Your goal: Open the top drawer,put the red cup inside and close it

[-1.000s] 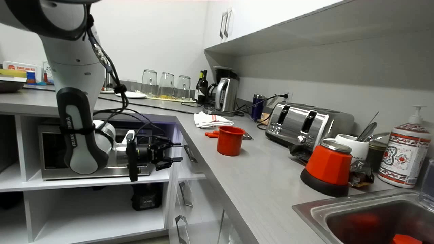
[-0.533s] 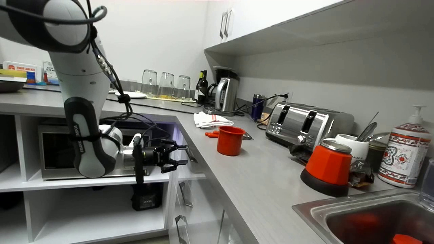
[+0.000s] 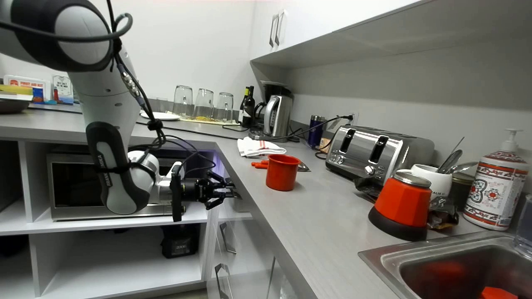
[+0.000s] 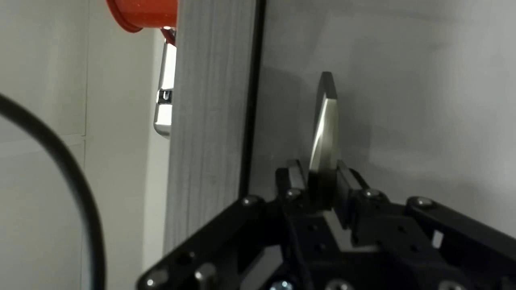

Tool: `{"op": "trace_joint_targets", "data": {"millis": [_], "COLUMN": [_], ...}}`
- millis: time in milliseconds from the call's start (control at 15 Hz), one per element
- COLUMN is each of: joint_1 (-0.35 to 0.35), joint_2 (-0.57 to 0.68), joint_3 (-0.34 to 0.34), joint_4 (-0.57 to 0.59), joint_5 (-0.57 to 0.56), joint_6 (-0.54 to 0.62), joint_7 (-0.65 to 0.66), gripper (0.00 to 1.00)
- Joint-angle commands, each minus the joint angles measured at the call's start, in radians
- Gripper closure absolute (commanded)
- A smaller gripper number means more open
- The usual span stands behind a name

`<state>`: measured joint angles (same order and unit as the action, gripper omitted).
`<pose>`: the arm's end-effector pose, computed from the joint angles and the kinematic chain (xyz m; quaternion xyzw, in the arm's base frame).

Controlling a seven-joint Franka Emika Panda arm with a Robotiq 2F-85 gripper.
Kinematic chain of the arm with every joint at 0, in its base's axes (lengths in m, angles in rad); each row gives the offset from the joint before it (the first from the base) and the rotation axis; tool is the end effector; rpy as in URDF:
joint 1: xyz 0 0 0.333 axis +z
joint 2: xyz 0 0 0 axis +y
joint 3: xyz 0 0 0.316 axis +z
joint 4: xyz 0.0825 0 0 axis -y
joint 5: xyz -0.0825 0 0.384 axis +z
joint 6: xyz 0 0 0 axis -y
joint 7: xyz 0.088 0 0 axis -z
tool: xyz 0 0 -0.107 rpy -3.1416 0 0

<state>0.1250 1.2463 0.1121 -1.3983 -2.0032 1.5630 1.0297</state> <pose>0.6647 0.0448 -0.0050 0.6395 0.1899 0.1824 0.7223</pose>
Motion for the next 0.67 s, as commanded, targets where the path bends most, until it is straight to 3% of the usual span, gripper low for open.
{"op": "trace_joint_targets", "data": {"millis": [0,67,600], "joint_1": [0.005,0.007,0.039], "joint_2": [0.036,0.037,-0.002], "joint_3": [-0.014,-0.016,-0.021], "joint_4": [0.078,0.084,0.009], "joint_5": [0.04,0.049,0.049], "joint_6": [0.016,0.017,0.011], "joint_7": [-0.039,-0.032,0.033], "gripper": [1.0,0.96,0.96]}}
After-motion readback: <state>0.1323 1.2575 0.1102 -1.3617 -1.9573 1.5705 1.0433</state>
